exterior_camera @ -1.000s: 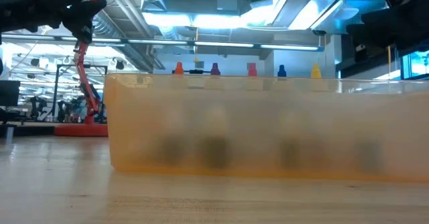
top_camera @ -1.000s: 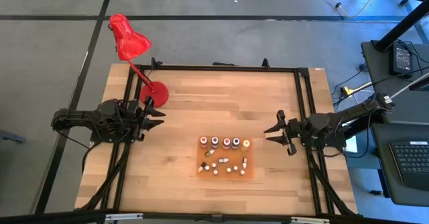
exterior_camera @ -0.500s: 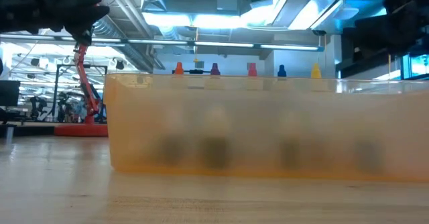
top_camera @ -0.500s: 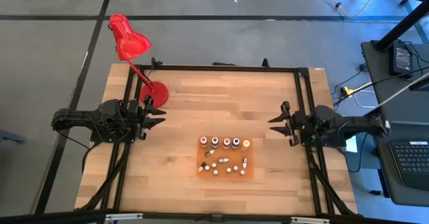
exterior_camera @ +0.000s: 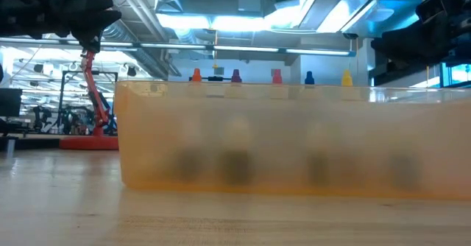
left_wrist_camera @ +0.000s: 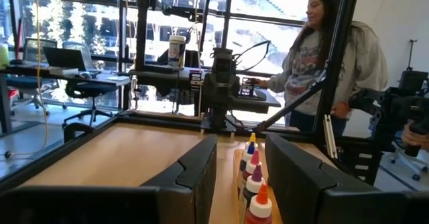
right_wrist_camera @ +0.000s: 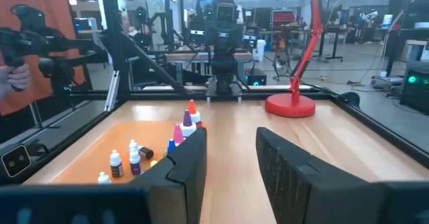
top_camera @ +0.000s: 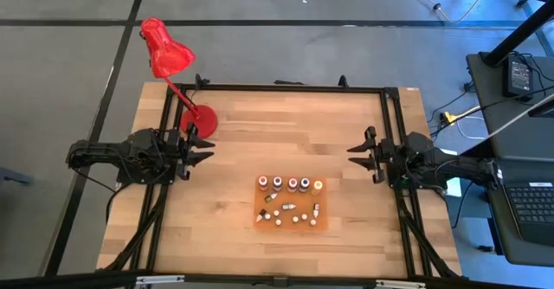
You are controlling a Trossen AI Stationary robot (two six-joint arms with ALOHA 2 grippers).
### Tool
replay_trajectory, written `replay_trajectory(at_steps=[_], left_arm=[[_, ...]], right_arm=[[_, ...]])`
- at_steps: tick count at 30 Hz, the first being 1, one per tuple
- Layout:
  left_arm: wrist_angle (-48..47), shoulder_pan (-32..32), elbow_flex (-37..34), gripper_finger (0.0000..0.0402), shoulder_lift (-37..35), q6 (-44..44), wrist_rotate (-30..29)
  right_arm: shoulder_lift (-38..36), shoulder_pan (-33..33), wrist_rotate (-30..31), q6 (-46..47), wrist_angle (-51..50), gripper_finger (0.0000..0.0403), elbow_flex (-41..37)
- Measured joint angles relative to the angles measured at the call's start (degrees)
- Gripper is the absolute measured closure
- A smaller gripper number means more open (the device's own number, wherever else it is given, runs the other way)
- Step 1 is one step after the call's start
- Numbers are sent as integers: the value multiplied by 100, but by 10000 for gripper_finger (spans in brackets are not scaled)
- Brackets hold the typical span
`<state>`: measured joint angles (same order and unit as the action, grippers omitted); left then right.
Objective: Pick & Place food coloring
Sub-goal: Return to Home Position
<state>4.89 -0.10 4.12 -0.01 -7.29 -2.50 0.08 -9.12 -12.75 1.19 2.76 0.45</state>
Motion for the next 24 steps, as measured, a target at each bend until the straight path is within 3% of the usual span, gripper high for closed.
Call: replay_trajectory(at_steps=[7, 13, 24], left_arm=[[25, 0, -1, 277, 0, -33, 4], [719, 0, -365, 278, 0, -74, 119], [69, 0, -363, 278, 0, -102, -101]], right_arm=[[0, -56, -51, -13, 2, 271, 0], [2, -56, -51, 34, 2, 271, 0], [0, -53, -51, -4, 2, 271, 0]])
